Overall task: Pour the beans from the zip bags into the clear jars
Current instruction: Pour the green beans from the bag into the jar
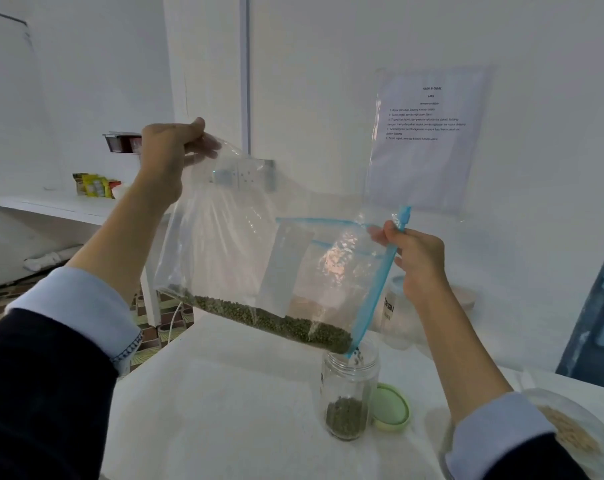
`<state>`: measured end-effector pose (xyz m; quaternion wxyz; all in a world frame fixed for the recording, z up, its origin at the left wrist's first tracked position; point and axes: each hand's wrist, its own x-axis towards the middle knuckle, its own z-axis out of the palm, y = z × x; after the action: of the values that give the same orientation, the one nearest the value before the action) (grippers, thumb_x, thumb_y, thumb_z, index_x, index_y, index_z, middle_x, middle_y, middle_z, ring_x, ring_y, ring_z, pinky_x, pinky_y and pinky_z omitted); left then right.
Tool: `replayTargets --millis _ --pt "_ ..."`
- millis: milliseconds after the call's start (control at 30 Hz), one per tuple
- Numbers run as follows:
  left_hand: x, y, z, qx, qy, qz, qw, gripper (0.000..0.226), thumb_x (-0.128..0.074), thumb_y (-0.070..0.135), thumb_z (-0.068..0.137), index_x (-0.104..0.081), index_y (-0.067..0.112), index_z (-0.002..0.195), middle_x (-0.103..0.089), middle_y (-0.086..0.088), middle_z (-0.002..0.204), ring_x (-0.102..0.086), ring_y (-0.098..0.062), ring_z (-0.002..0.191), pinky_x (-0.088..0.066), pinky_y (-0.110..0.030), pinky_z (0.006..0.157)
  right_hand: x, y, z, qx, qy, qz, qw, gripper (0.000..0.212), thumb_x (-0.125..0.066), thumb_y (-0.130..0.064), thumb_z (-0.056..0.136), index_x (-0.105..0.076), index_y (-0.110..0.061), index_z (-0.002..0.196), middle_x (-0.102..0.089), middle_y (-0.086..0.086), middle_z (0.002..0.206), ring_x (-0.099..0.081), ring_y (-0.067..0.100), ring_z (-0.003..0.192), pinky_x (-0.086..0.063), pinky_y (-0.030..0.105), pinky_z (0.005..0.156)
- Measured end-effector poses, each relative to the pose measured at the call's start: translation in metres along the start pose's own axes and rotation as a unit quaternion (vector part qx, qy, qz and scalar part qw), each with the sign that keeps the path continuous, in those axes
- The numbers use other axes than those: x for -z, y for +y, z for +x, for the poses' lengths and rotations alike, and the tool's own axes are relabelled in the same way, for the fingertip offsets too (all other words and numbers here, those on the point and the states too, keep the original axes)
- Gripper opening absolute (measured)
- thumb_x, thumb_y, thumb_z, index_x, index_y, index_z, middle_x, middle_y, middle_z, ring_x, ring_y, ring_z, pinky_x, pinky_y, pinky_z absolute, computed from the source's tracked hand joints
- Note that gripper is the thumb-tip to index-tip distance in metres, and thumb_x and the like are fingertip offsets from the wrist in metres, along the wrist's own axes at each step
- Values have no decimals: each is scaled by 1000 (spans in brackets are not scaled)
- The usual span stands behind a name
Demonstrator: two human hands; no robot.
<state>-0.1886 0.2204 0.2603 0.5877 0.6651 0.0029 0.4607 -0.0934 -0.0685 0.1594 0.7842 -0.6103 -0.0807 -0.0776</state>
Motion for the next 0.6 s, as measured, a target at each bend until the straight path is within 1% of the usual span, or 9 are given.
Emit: replayTargets --millis 67,133,167,233,267,333,433,533,600 --pt "0 0 1 1 5 -3 1000 31 -54 17 93 -63 9 64 -68 5 59 -60 -12 59 -49 -26 76 1 -1 1 4 14 7 1000 14 -66 -20 89 -72 -10 81 -72 2 96 -61 3 80 -44 8 66" --pt "0 0 1 4 -2 -2 1000 32 -54 16 93 -64 9 63 -68 4 59 -61 -13 59 -51 -27 75 1 -1 1 3 6 -7 1000 15 -66 -22 89 -72 -10 83 -73 2 98 -63 9 91 -43 14 76" --pt "0 -1 2 5 0 -1 1000 32 -54 16 93 -64 10 63 -69 3 60 -61 -13 60 -51 -26 74 1 -1 0 3 7 -8 1000 15 -66 -22 88 -73 -10 84 -73 2 99 -63 11 93 -42 17 77" --pt "2 0 4 6 12 0 1000 31 -54 18 93 -64 11 64 -69 4 61 -61 -11 60 -49 -24 72 1 -3 0 3 23 3 1000 14 -67 -23 88 -72 -10 83 -73 3 100 -61 9 87 -41 15 69" --pt "2 0 4 7 8 1 1000 31 -54 18 93 -64 11 65 -69 4 62 -61 -11 61 -50 -25 73 1 -3 0 3 21 -2 1000 14 -67 -23 88 -72 -11 84 -73 2 100 -60 10 88 -41 16 70" --pt "2 0 3 4 -7 9 1000 30 -54 16 93 -65 10 66 -70 4 62 -62 -13 63 -51 -29 78 0 -4 0 1 9 -18 1000 14 -67 -24 88 -73 -12 84 -73 2 100 -61 12 94 -39 20 79" --pt "0 0 2 -1 2 9 1000 29 -53 18 93 -64 10 67 -69 6 62 -61 -10 63 -50 -27 77 0 -5 0 8 27 2 1000 13 -67 -22 88 -71 -13 79 -73 4 100 -62 11 90 -40 13 68" --pt "-1 0 1 2 -18 17 1000 27 -54 16 93 -65 8 69 -70 4 62 -62 -12 64 -50 -28 80 1 -2 -1 6 3 -18 1000 14 -66 -22 88 -71 -14 78 -73 1 97 -62 12 96 -40 21 84" --pt "-1 1 2 0 -7 7 1000 28 -54 16 92 -64 8 68 -70 4 62 -61 -11 63 -48 -25 75 2 -3 0 8 17 -4 1000 15 -66 -21 89 -70 -14 77 -73 2 97 -63 10 91 -40 18 74"
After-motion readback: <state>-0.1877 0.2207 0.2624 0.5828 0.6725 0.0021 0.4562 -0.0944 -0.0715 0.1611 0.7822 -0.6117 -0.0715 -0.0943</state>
